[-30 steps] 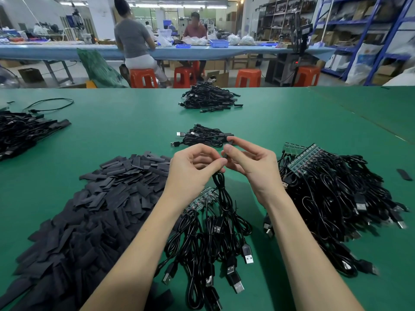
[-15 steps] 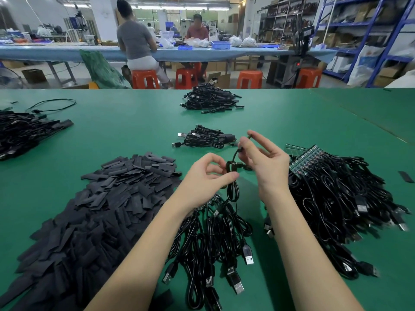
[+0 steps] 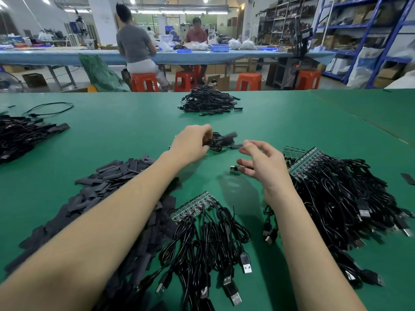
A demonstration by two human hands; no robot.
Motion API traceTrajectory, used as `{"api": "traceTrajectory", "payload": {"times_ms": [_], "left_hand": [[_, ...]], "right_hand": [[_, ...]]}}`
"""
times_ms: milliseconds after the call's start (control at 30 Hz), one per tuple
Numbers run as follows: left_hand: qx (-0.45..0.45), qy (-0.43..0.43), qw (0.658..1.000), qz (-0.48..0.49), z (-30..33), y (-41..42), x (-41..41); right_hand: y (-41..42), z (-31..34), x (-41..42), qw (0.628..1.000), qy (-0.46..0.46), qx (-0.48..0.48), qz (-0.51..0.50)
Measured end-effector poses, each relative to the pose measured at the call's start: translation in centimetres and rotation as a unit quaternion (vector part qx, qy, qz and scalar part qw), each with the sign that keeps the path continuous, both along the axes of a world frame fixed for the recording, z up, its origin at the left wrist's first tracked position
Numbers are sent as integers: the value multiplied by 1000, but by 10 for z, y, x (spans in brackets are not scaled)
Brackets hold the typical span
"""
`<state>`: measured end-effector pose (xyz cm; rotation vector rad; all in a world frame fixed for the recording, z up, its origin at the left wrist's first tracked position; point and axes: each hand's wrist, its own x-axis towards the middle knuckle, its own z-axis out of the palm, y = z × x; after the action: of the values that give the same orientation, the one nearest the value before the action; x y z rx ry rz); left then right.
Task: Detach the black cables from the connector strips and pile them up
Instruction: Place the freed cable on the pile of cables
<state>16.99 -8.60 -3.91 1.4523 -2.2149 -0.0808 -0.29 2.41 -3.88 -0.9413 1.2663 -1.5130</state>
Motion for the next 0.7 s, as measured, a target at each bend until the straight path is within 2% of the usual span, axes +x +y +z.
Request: {"api": "traceTrajectory", "payload": {"times_ms": [100, 167, 233, 333, 400, 567, 633, 700], "left_hand": [[-33, -166, 984, 50, -20, -20, 0], [-42, -196, 977, 68, -31, -26, -4], [-39, -190, 979, 63, -36, -32, -7], [-21, -147, 987, 54, -37, -37, -8], [1, -105, 993, 49, -36, -36, -8], [12, 51, 997, 64, -28, -8, -2], [31, 138, 988, 62, -26, 11, 3], [51, 185, 980, 58, -25, 34, 10]], "right_hand": [[0, -4, 1, 999, 21, 13, 21], [0, -7, 3, 998, 54, 20, 36], [-2, -11, 4, 994, 91, 27, 46], [-2, -17, 5, 986, 153, 34, 61], [-2, -21, 5, 968, 235, 48, 78], [1, -25, 10, 880, 430, 118, 160], [2, -25, 15, 861, 457, 140, 175], [4, -22, 21, 861, 451, 158, 174]]}}
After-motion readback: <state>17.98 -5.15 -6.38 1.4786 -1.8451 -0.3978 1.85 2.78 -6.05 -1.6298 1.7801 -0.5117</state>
